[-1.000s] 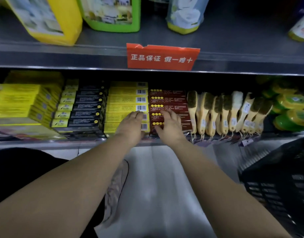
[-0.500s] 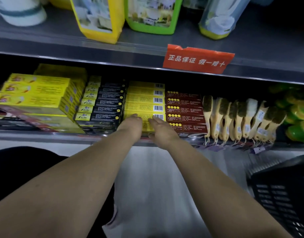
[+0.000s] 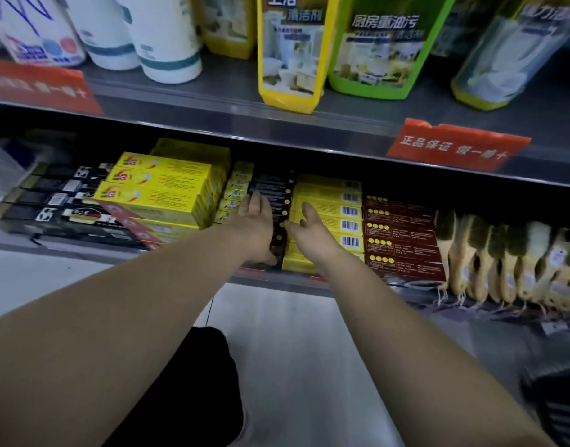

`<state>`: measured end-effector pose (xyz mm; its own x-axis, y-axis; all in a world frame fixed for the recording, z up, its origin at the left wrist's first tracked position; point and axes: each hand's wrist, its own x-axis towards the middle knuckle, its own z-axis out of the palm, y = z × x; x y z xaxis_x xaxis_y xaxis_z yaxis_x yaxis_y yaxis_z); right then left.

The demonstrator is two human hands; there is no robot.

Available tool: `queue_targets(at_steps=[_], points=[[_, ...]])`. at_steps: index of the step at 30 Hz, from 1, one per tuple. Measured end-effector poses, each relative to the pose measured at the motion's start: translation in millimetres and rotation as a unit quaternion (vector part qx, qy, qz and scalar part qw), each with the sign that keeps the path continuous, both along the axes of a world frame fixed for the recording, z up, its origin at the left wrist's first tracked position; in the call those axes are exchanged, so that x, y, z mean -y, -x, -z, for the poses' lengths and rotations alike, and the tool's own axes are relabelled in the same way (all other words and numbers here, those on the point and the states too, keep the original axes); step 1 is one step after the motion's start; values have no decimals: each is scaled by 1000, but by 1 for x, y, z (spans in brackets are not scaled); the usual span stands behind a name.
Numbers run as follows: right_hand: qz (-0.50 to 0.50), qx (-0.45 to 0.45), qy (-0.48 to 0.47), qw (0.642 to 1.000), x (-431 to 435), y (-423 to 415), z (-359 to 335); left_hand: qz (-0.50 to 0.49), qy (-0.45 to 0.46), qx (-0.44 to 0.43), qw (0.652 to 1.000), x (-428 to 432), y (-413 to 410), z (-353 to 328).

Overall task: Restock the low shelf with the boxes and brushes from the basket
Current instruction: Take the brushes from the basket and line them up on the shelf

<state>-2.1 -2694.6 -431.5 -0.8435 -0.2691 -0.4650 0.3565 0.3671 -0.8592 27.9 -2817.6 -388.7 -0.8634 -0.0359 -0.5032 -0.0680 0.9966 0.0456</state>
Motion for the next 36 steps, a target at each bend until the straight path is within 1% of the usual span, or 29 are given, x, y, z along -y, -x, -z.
queue_targets(at_steps=[3,8,12,15,19,24,27,28,30,31,33,35,36], points=[[-5,-24,-32,999,10,19,1,16,24,-9,1000,9,5,14],[-12,-84,-16,996,30,36,3,31,12,-45,998,23,14,30],[3,-89,4,996,39,31,13,38,-26,-57,997,38,13,43],[19,-89,14,996,41,32,14,45,-34,-69,996,41,12,46],[47,-93,-17,994,41,47,10,44,-27,-72,996,39,11,46],[-4,-79,-58,995,42,57,4,43,-31,-78,996,41,8,42],[-6,-82,-76,994,38,53,-3,73,-16,-88,993,37,3,31],[-6,-101,-82,991,36,50,-7,95,-16,-93,991,35,1,25],[-12,-159,-85,984,37,41,-14,130,-44,-99,986,33,2,5],[-17,-177,-73,981,41,36,-17,135,-60,-104,983,35,4,-8],[-30,-166,-35,985,53,20,-22,130,-67,-127,981,47,9,-39],[-48,-166,-33,984,66,5,-27,119,-84,-166,975,69,5,-64],[-60,-177,-38,982,71,-3,-29,111,-107,-186,970,83,-1,-70]])
